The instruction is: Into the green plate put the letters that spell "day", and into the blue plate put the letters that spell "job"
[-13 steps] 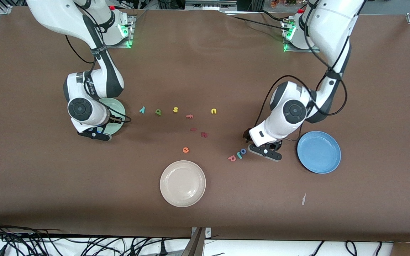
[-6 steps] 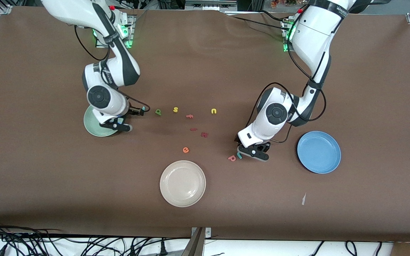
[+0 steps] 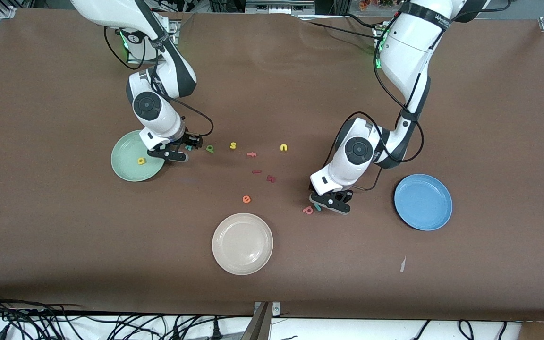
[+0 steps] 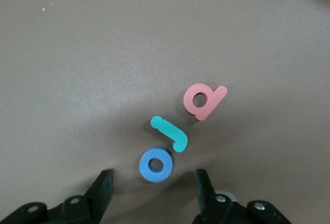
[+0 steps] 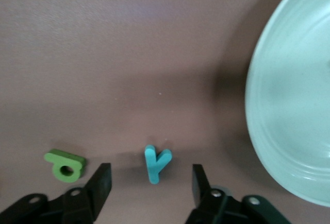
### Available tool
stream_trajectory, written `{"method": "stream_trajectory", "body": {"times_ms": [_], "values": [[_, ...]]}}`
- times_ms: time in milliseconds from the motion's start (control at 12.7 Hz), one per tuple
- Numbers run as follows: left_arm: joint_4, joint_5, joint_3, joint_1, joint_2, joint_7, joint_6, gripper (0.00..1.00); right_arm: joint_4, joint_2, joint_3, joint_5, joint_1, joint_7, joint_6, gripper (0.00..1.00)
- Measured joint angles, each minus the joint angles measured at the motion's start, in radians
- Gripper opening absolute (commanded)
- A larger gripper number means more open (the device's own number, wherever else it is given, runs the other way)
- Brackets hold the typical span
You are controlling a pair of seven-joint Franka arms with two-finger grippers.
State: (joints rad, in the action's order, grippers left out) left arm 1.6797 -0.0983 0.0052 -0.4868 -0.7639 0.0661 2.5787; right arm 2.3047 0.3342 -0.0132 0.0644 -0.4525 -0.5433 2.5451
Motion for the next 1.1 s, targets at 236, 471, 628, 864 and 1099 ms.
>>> {"method": "stream_trajectory", "body": {"times_ms": [236,471,628,864,1099], "values": [[-0.01,0.0,0.01,-0.003,-0.002,-0.004,0.0,0.38,0.009,0.0,0.0,0.0,0.0,0.0,0.021,0.55],[-0.016,0.003,0.017,-0.013,-0.003,-0.007,0.0,0.48,0.013,0.004,0.0,0.0,-0.001,0.0,0.041,0.53],[-0.024,0.003,0.018,-0.02,-0.008,-0.007,0.0,0.48,0.015,0.017,0.0,0.0,-0.001,0.0,0.062,0.52],[-0.029,0.003,0.02,-0.022,-0.013,-0.007,0.0,0.4,0.017,0.031,0.0,0.0,-0.001,0.0,0.08,0.23],[-0.031,0.003,0.024,-0.022,-0.013,-0.008,0.0,0.12,0.017,0.035,0.001,0.0,-0.001,0.0,0.081,0.09]]}}
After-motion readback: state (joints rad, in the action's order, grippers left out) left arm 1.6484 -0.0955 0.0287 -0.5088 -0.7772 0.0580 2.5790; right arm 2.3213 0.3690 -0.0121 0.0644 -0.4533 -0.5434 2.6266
